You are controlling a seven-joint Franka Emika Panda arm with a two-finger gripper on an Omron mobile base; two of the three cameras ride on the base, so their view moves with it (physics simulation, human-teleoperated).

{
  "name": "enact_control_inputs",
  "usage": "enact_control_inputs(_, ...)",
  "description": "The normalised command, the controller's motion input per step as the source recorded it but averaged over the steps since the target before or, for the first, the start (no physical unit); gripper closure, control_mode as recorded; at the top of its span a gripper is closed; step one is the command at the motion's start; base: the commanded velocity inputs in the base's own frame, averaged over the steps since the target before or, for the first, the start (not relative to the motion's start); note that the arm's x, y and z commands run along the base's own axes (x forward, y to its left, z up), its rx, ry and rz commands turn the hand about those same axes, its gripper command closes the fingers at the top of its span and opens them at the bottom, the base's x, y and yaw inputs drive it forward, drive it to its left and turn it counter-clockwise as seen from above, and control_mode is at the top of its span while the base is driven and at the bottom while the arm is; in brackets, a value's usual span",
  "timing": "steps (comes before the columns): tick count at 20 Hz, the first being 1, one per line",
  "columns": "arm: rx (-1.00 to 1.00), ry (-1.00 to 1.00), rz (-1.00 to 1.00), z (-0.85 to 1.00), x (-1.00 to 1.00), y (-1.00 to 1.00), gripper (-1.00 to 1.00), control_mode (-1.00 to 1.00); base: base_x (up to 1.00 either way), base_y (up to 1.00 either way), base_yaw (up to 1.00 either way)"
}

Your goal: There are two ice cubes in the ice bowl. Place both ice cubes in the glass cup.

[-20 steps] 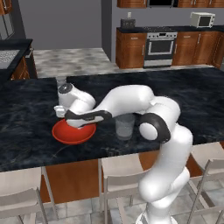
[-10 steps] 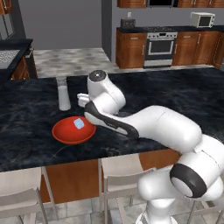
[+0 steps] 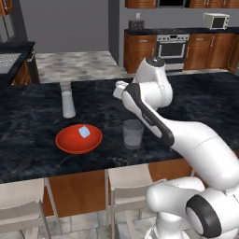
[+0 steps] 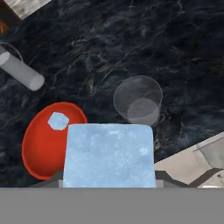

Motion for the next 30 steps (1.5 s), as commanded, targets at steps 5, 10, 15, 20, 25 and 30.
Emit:
enact_control_inputs(5,0.00,0.03,-0.01,0.07,0.00,-0.43,1.00,-1.00,0.00,0.00,0.00)
enact_control_inputs(10,-0.15,-0.01,0.00,-0.14,0.00,0.00,1.00,-1.00,0.00,0.00,0.00)
enact_control_inputs(15,-0.16,-0.02,0.01,-0.20,0.00,-0.11,1.00,-1.00,0.00,0.00,0.00)
enact_control_inputs(20,-0.01,0.00,0.00,-0.06,0.00,-0.14,1.00,-1.00,0.00,0.00,0.00)
enact_control_inputs(25,0.04,0.01,0.00,-0.18,0.10,-0.17,1.00,-1.00,0.00,0.00,0.00)
enact_control_inputs(30,0.15,0.12,0.00,-0.08,0.18,-0.09,1.00,-1.00,0.00,0.00,0.00)
